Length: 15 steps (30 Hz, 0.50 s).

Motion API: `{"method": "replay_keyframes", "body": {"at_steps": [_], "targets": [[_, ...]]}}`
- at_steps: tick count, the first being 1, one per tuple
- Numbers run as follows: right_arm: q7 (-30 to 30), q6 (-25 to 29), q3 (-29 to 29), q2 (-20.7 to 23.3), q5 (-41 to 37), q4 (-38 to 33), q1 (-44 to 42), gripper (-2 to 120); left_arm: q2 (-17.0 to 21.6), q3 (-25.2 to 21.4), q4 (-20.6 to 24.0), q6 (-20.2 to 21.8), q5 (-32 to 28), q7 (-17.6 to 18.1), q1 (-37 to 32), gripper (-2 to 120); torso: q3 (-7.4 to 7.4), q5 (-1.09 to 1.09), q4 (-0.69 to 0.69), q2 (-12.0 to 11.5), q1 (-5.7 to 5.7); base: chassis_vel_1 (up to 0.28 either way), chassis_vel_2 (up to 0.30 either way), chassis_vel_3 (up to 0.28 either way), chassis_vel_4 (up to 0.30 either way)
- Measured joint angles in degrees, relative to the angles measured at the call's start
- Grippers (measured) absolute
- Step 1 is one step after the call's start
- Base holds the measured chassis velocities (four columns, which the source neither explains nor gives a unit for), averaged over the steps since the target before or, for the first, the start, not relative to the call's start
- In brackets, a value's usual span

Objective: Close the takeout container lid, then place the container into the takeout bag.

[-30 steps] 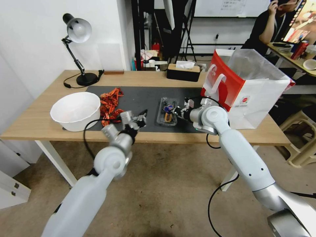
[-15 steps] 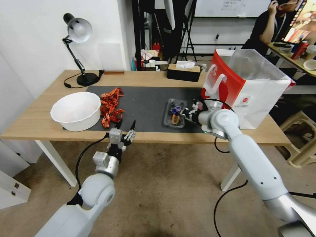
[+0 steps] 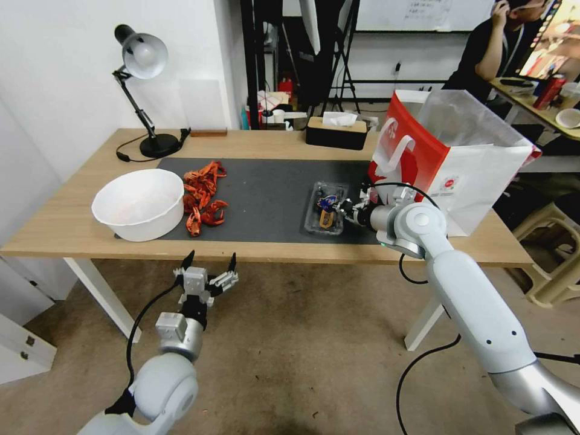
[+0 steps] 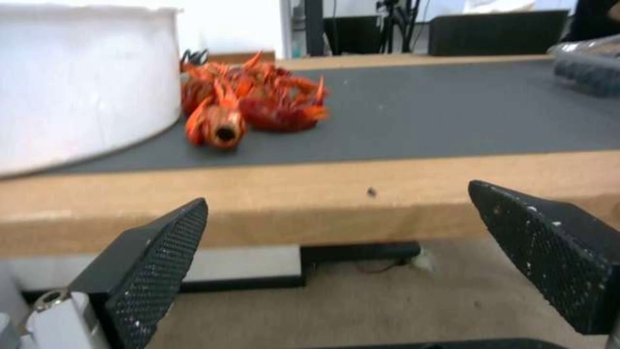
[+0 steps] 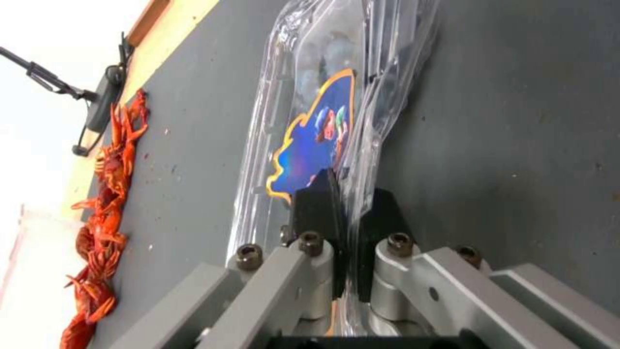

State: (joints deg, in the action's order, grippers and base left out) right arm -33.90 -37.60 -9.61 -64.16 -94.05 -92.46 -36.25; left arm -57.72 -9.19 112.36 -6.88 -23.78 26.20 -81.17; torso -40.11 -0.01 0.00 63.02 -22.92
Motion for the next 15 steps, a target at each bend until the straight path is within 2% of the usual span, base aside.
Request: {"method": "replay_keyframes", "body": {"at_steps": [10, 15], "targets": [[0.4, 0.0, -0.3, -0.1, -0.7, -0.4, 0.0, 0, -0.7, -0.1, -1.4, -0.2, 0.5, 1.0, -0.3, 100, 0.00, 0.00, 0.00, 0.0, 0.00, 0.000, 0.000, 0.000, 0.000], [2.7, 1.0, -1.1, 0.0, -0.8, -1.7, -0.1, 0, -0.8, -0.4, -2.1, -1.0, 0.7, 0.9, -0.4, 100, 0.00, 0.00, 0.00, 0.0, 0.00, 0.000, 0.000, 0.000, 0.000]]}}
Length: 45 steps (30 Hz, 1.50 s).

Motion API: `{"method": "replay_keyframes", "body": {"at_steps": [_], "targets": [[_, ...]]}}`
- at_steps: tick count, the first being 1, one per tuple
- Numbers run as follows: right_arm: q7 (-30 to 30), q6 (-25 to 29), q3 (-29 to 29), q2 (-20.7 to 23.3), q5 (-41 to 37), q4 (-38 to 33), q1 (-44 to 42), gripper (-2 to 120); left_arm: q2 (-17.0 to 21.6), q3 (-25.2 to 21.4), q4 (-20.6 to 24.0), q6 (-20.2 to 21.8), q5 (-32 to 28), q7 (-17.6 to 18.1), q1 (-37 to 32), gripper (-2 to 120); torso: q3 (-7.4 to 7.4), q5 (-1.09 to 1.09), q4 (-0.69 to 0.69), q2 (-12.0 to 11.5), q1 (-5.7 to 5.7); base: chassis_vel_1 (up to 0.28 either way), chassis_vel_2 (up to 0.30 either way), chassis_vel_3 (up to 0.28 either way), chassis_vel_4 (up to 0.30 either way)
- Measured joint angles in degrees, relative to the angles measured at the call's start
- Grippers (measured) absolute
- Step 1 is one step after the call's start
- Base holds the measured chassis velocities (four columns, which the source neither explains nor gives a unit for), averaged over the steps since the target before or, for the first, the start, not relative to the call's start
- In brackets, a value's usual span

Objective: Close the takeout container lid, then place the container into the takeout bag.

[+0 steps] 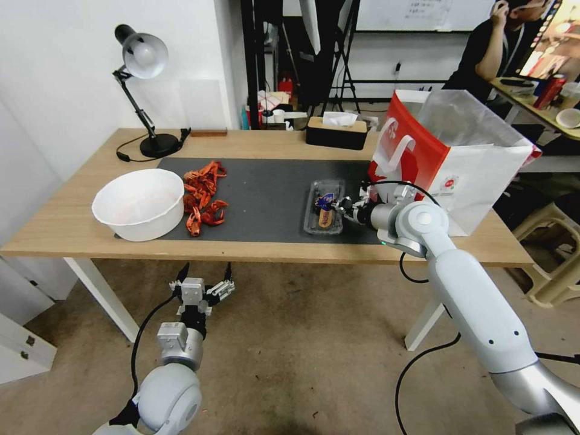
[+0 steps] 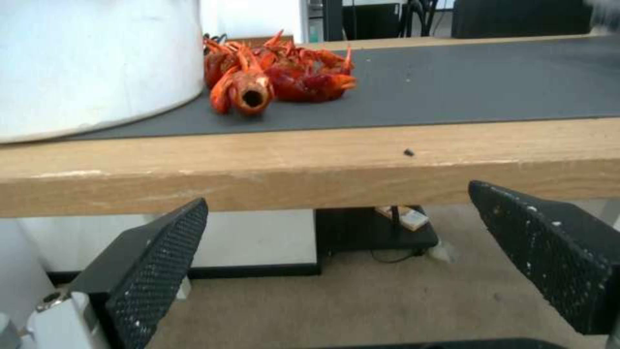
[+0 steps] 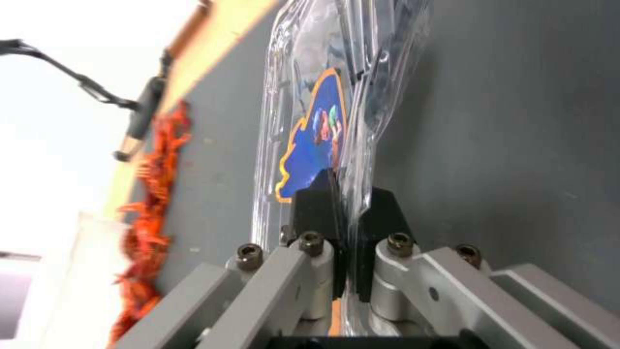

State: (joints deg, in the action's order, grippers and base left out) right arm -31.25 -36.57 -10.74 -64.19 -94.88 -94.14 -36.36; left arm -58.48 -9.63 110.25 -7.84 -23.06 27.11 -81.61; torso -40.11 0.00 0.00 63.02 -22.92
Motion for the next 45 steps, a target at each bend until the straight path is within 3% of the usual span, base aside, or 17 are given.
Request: {"method": "replay_keyframes", "body": {"at_steps": [4, 11, 14, 19, 24, 29, 36, 41, 45], "targets": [[3.0, 1.5, 0.0, 0.6, 1.6, -1.9, 0.3, 0, -0.6, -0.2, -0.3, -0.3, 0.4, -0.1, -0.1, 100, 0.00, 0.00, 0.00, 0.0, 0.00, 0.000, 0.000, 0.000, 0.000], [13.6, 6.8, 0.9, 3.3, 11.1, -6.2, 1.2, 0, -1.4, -0.9, -0.4, -0.5, 0.5, -0.3, -0.6, 100, 0.00, 0.00, -0.01, 0.0, 0.00, 0.000, 0.000, 0.000, 0.000], [18.7, 11.9, 0.9, 5.3, 16.3, -8.4, 2.8, 0, -1.8, -1.3, -0.5, -0.9, 0.5, -0.5, -1.0, 100, 0.00, -0.01, 0.00, 0.0, 0.00, 0.000, 0.000, 0.000, 0.000], [17.2, 17.8, 0.4, 6.8, 21.4, -10.0, 5.7, 0, -2.3, -1.5, -0.5, -1.1, 0.6, -0.7, -1.2, 100, 0.00, 0.00, 0.00, 0.0, 0.01, 0.000, 0.000, 0.000, 0.000], [9.9, 22.3, -2.1, 9.6, 27.9, -10.3, 11.6, 0, -2.7, -1.9, -0.7, -1.6, 0.6, -1.1, -1.7, 100, 0.00, 0.00, 0.00, 0.0, 0.01, 0.000, 0.000, 0.000, 0.000], [7.3, 21.7, -3.7, 12.9, 35.1, -8.4, 13.8, 0, -3.1, -2.1, -0.9, -2.1, 0.6, -1.3, -2.2, 100, 0.00, 0.00, 0.00, 0.0, 0.01, 0.000, 0.000, 0.000, 0.000], [3.8, 14.9, -5.2, 17.2, 42.9, -7.7, 12.9, 0, -3.4, -2.1, -1.0, -2.5, 0.6, -1.4, -2.6, 100, 0.01, 0.01, -0.01, 0.0, 0.01, 0.000, 0.000, 0.000, 0.000], [1.2, 8.4, -6.6, 19.5, 42.3, -10.0, 9.1, 0, -3.5, -2.2, -0.8, -2.8, 0.7, -1.5, -3.1, 100, 0.00, 0.00, -0.01, 0.0, 0.01, 0.000, 0.000, 0.000, 0.000], [-1.1, 6.5, -7.0, 19.5, 39.0, -11.3, 7.6, 0, -3.8, -2.2, -0.5, -2.9, 1.0, -1.6, -3.3, 100, 0.00, 0.00, 0.00, 0.0, 0.00, 0.000, 0.000, 0.000, 0.000]]}}
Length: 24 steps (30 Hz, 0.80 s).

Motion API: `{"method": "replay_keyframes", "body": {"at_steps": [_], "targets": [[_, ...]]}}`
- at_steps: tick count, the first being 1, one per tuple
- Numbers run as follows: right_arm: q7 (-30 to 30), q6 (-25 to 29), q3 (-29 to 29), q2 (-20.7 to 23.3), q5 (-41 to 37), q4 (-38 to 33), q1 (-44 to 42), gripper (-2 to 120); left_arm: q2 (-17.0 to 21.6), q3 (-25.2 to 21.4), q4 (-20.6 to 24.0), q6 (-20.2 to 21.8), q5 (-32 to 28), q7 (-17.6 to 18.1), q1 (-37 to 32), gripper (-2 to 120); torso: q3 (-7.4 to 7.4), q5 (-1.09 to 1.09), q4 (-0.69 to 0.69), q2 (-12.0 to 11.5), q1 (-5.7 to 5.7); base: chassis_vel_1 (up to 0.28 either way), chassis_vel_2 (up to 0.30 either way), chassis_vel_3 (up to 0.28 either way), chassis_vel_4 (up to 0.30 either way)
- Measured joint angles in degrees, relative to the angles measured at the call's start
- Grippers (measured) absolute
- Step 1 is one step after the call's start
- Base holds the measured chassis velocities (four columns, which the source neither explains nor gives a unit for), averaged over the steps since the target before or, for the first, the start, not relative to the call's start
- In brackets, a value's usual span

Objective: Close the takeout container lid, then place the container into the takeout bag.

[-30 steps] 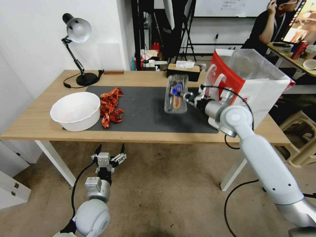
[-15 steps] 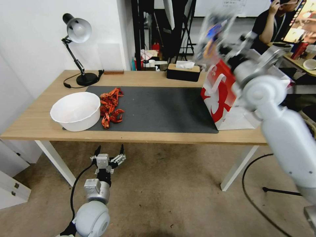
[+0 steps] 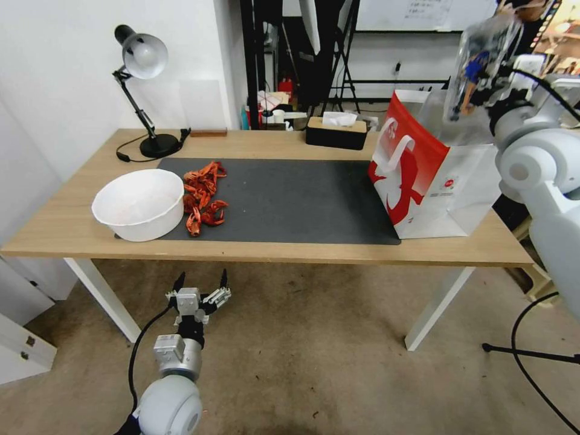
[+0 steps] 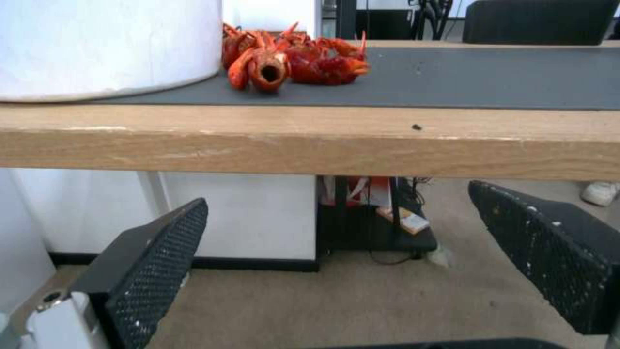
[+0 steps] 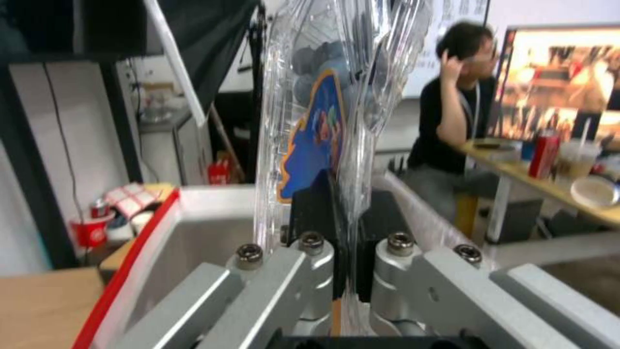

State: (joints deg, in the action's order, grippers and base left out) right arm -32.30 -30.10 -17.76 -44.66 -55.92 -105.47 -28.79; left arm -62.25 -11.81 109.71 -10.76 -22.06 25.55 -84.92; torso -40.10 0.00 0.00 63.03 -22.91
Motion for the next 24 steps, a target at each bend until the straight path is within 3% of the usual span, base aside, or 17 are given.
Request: {"method": "replay_keyframes", "body": {"at_steps": [4, 9, 16, 24], "targets": [[-1.0, -0.7, -0.3, 0.0, -2.8, -0.6, -0.5, 3, 0.0, 0.0, 0.1, 0.0, 0.2, 0.0, -0.2, 100, 0.00, 0.00, 0.00, 0.0, 0.01, 0.000, 0.000, 0.000, 0.000], [-3.6, -1.9, -0.8, -0.2, -9.3, -1.0, -1.1, 22, 0.0, -0.1, 0.4, 0.0, 0.3, 0.0, -0.3, 100, 0.00, 0.01, 0.00, 0.0, 0.00, 0.000, 0.000, 0.000, 0.000], [-4.7, -2.3, -1.1, -0.8, -10.8, -0.9, -2.3, 53, 0.2, -0.5, 0.7, 0.1, 0.4, 0.1, -0.3, 100, 0.00, 0.00, 0.00, 0.0, -0.01, 0.000, 0.000, 0.000, 0.000], [-2.8, -0.2, -1.0, -1.2, -10.3, -0.5, -2.3, 76, 0.3, -0.6, 0.8, 0.2, 0.4, 0.1, 0.0, 100, 0.00, 0.00, 0.00, 0.0, -0.01, 0.000, 0.000, 0.000, 0.000]]}}
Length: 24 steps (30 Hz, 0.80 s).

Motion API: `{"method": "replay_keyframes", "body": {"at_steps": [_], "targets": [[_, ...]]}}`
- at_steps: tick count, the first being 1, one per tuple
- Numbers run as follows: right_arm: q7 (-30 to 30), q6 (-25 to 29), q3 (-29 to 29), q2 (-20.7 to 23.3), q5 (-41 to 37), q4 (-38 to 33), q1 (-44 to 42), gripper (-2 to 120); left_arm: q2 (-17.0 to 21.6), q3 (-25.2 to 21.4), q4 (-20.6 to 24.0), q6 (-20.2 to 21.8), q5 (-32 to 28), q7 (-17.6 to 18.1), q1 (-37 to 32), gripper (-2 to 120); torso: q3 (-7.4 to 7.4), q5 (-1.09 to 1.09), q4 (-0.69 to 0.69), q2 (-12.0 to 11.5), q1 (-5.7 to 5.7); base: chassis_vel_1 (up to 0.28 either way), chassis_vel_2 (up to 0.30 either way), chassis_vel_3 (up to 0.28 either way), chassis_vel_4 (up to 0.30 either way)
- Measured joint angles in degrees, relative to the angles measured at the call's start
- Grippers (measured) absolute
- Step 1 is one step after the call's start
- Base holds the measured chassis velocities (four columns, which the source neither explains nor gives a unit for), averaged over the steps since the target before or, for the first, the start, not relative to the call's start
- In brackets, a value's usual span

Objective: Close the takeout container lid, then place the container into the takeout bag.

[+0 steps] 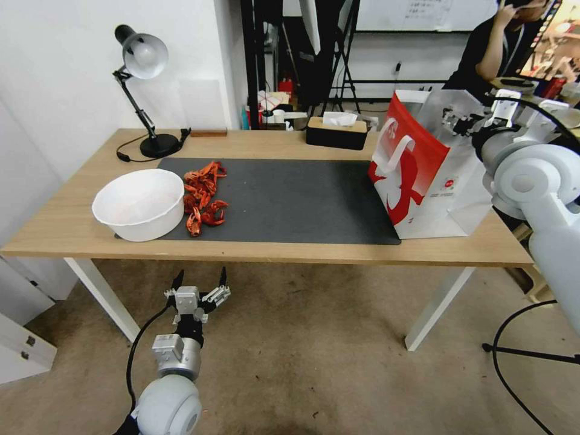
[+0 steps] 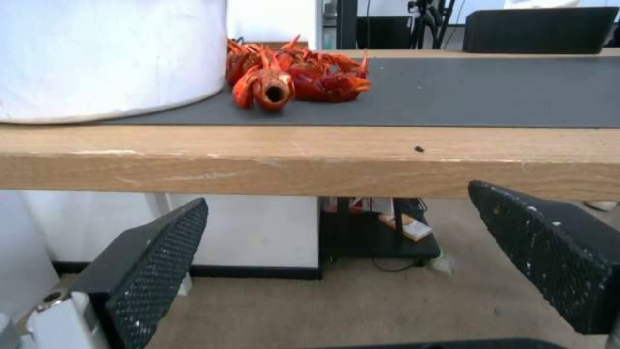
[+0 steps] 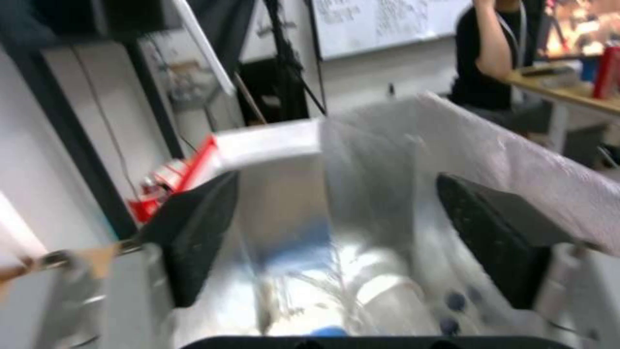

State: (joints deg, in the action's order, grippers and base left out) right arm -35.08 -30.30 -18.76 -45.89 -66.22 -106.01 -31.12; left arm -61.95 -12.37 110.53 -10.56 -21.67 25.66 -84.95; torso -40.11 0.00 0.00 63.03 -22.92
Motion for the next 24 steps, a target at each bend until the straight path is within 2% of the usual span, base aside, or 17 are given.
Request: {"method": "replay_keyframes", "body": {"at_steps": [1, 4, 5, 7, 10, 12, 13, 16, 18, 20, 22, 24], "targets": [[0.0, 0.0, 0.0, 0.0, 0.0, 0.0, 0.0, 76, 0.0, 0.0, 0.0, 0.0, 0.0, 0.0, 0.0, 100, 0.00, 0.00, 0.00, 0.0, 0.00, 0.000, 0.000, 0.000, 0.000], [5.3, 4.8, 0.1, 0.2, 3.1, -0.7, -0.4, 95, 0.0, -0.2, 0.0, 0.0, 0.0, -0.1, 0.1, 100, 0.00, 0.00, 0.00, 0.0, 0.00, 0.000, 0.000, 0.000, 0.000], [5.3, 4.8, 0.1, 0.2, 3.1, -0.7, -0.4, 95, 0.0, -0.2, 0.0, 0.0, 0.0, -0.1, 0.1, 100, 0.00, 0.00, 0.00, 0.0, 0.00, 0.000, 0.000, 0.000, 0.000], [9.1, 8.1, 0.2, 0.8, 6.7, -1.8, -1.4, 100, -0.1, -0.3, -0.1, 0.0, 0.0, -0.3, 0.1, 100, 0.00, 0.00, 0.00, 0.0, 0.00, 0.000, 0.000, 0.000, 0.000], [14.3, 12.4, 0.2, 1.6, 10.2, -3.4, -3.2, 100, -0.3, -0.4, -0.2, -0.2, 0.0, -0.6, 0.0, 100, 0.00, 0.01, 0.00, 0.0, 0.00, 0.000, 0.000, 0.000, 0.000], [18.9, 17.1, 0.3, 2.2, 12.7, -5.6, -6.3, 100, -0.6, -0.5, -0.2, -0.5, 0.1, -0.9, -0.3, 100, 0.00, 0.01, 0.00, 0.0, 0.00, 0.000, 0.000, 0.000, 0.000], [18.9, 17.1, 0.3, 2.2, 12.7, -5.6, -6.3, 100, -0.6, -0.5, -0.2, -0.5, 0.1, -0.9, -0.3, 100, 0.00, 0.01, 0.00, 0.0, 0.00, 0.000, 0.000, 0.000, 0.000], [24.8, 26.2, 0.3, 2.3, 17.6, -10.2, -15.4, 100, -1.2, -0.9, -0.4, -1.5, 0.4, -1.6, -0.7, 100, 0.00, 0.01, 0.00, 0.0, 0.00, 0.000, 0.000, 0.000, 0.000], [25.4, 27.5, 0.3, 2.3, 18.6, -10.9, -17.0, 100, -1.2, -1.0, -0.4, -1.6, 0.4, -1.7, -0.8, 100, 0.00, -0.01, -0.01, 0.0, 0.00, 0.000, 0.000, 0.000, 0.000], [26.5, 32.1, 0.4, 1.8, 22.5, -13.4, -23.4, 100, -1.4, -1.7, -0.3, -2.4, 0.5, -2.4, -1.3, 100, 0.01, 0.00, -0.02, 0.0, 0.00, 0.000, 0.000, 0.000, 0.000], [26.7, 33.0, 0.4, 1.6, 23.2, -13.8, -24.6, 100, -1.4, -1.9, -0.3, -2.7, 0.5, -2.6, -1.5, 100, 0.01, 0.00, -0.01, 0.0, 0.00, 0.000, 0.000, 0.000, 0.000], [28.0, 36.4, -1.3, 0.5, 26.1, -15.0, -30.8, 100, -2.0, -2.6, -0.3, -3.8, 0.5, -3.4, -2.3, 100, 0.01, 0.00, 0.04, 0.0, 0.00, 0.000, 0.000, 0.000, 0.000]]}}
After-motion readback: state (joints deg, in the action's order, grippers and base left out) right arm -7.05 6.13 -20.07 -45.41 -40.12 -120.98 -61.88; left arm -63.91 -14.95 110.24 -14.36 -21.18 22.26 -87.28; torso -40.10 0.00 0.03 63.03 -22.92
